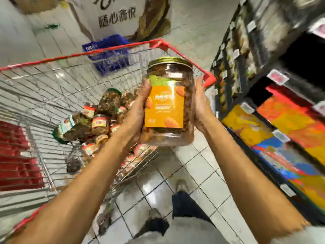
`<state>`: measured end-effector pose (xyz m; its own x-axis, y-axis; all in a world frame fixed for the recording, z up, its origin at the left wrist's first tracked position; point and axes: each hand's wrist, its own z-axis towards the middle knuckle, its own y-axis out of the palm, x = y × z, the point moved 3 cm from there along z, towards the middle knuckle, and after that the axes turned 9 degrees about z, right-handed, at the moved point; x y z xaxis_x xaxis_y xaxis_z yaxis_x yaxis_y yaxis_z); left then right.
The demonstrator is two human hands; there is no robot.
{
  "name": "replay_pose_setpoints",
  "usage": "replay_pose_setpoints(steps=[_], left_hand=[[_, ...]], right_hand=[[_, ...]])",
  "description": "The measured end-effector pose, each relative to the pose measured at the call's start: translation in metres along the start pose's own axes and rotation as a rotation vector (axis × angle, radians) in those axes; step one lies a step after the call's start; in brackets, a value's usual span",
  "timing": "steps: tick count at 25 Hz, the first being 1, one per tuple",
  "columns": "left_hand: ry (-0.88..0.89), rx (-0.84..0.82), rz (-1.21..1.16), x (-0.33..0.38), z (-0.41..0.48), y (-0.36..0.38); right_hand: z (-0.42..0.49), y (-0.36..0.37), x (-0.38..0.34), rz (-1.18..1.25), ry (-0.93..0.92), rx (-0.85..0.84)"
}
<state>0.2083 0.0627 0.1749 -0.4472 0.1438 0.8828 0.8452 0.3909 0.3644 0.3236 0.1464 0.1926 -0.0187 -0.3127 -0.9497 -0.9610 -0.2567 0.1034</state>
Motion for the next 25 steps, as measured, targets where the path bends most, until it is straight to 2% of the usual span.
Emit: replay_pose_setpoints(steps=[2,4,7,10,13,19,22,25], left_hand=[[0.001,-0.113,0.044,-0.014,-0.006,0.05],[-0.054,-0.259,0.124,-0.038,-0.015,0.112],[-0.13,-0.383,0.248,-0.075,-0.023,0.194],[-0.189,-0.507,0.311,-0.125,-0.039,0.294],[-0.276,-0.618,0.32,-0.186,-0.056,0.39],[-0.23,-0.68,0.421,-0.271,-0.066,0.544],[-0.318,-0.67,0.517,-0.301,-0.056,0.598],[-0.324,-0.734,0.634,-0.326,-0.023,0.659]], right_hand=[[-0.014,-0.062,-0.012,-0.095,-0.055,0.172],[-0.044,-0.133,-0.007,-0.171,-0.081,0.261],[-0.087,-0.216,0.002,0.028,-0.111,0.371],[-0.122,-0.316,0.009,0.207,-0.04,0.559],[-0.149,-0.42,0.019,0.312,0.012,0.614],[-0.165,-0.592,0.026,0.476,-0.003,0.748],[-0.153,-0.653,0.031,0.48,0.057,0.833],[-0.12,-0.716,0.031,0.446,0.053,0.869]])
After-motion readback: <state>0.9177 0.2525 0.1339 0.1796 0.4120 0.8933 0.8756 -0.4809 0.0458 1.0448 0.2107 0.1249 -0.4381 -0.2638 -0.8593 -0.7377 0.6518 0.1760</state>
